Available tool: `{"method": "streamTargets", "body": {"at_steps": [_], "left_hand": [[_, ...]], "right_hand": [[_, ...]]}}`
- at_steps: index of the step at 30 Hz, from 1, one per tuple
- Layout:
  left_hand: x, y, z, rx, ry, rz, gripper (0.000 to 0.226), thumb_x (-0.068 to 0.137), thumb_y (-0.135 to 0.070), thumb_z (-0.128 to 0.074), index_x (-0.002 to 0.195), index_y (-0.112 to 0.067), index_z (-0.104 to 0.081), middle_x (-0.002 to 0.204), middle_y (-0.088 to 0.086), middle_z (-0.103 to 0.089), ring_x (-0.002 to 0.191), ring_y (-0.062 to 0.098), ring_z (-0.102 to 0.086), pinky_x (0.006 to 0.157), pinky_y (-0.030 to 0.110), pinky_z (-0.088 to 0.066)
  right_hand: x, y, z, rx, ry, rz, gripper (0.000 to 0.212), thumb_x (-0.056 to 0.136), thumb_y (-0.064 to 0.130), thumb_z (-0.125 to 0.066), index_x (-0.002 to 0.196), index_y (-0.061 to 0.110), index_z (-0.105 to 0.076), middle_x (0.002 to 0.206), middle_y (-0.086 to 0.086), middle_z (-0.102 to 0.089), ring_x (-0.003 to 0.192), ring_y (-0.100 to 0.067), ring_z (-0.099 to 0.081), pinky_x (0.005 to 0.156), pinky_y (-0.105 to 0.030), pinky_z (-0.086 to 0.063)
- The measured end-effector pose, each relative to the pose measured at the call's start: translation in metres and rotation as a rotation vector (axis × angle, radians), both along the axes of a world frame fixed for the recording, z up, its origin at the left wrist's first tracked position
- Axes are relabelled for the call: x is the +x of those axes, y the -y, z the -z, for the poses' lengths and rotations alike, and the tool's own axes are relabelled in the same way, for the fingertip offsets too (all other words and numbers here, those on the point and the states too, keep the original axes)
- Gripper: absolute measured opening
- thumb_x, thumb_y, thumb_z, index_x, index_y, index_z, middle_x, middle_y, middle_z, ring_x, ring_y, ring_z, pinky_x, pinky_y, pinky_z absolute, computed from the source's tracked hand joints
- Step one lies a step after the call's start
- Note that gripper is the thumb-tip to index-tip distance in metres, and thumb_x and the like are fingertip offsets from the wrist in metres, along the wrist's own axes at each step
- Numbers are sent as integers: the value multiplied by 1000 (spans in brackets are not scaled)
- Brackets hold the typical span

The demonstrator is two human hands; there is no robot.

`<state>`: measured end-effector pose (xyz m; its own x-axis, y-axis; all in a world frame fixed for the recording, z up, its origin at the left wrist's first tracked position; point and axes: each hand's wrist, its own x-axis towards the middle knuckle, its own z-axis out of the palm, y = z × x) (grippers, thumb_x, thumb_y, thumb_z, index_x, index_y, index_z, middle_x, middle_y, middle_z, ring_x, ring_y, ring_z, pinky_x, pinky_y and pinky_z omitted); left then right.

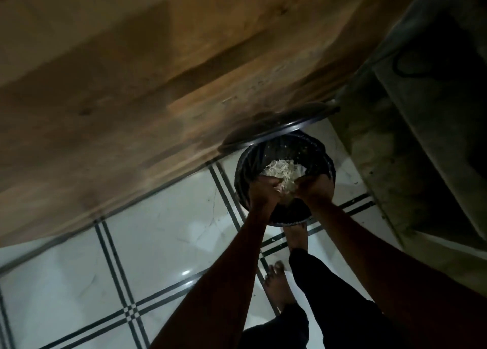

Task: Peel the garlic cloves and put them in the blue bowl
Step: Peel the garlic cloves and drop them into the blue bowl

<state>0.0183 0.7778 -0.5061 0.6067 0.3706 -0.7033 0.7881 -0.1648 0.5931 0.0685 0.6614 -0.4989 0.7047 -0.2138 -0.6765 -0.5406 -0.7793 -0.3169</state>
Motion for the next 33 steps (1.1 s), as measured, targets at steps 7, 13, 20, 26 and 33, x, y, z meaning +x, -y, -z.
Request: {"method": "streamTargets", "body": {"at_steps": [7, 13, 20, 26, 33], "left_hand": [[11, 3, 33, 635, -7, 707, 22, 101, -14, -49, 109, -15, -70, 105, 8, -74, 97, 27, -72, 79, 36, -56], [21, 2, 10, 667, 19, 744, 28, 106, -24, -45, 115, -10, -67, 112, 14, -72, 106, 33, -69, 89, 39, -52], [10, 19, -129, 544, 221, 358, 25, 98, -29, -58, 96, -13, -77, 87, 10, -76, 82, 27, -72, 75, 36, -56], [-15, 76, -317, 341, 521, 282, 17, 96, -31, -62, 97, -22, -76, 86, -7, -74, 80, 8, -68, 72, 27, -54], [-51, 195, -496, 218, 733, 388, 12, 98, -23, -66, 95, -21, -77, 80, -16, -70, 78, -11, -63, 65, 6, -44]], "right_hand": [[-2, -2, 41, -72, 164, -290, 43, 87, 24, -69, 121, -2, -64, 117, -24, -67, 110, -39, -65, 94, -42, -51], [4, 7, 24, -89, 188, -414, 29, 92, 17, -55, 110, -2, -67, 108, -24, -70, 103, -39, -67, 87, -41, -53], [-3, 33, -125, 97, 247, -396, 25, 93, 14, -53, 95, -4, -71, 95, -23, -71, 91, -39, -68, 77, -39, -53], [-41, 104, -308, 271, 385, -132, 21, 101, 21, -50, 103, 15, -70, 97, -12, -73, 91, -30, -68, 72, -30, -45], [-105, 239, -490, 251, 664, -4, 20, 99, 27, -59, 106, 15, -73, 94, -3, -76, 85, -19, -70, 69, -28, -49]]}}
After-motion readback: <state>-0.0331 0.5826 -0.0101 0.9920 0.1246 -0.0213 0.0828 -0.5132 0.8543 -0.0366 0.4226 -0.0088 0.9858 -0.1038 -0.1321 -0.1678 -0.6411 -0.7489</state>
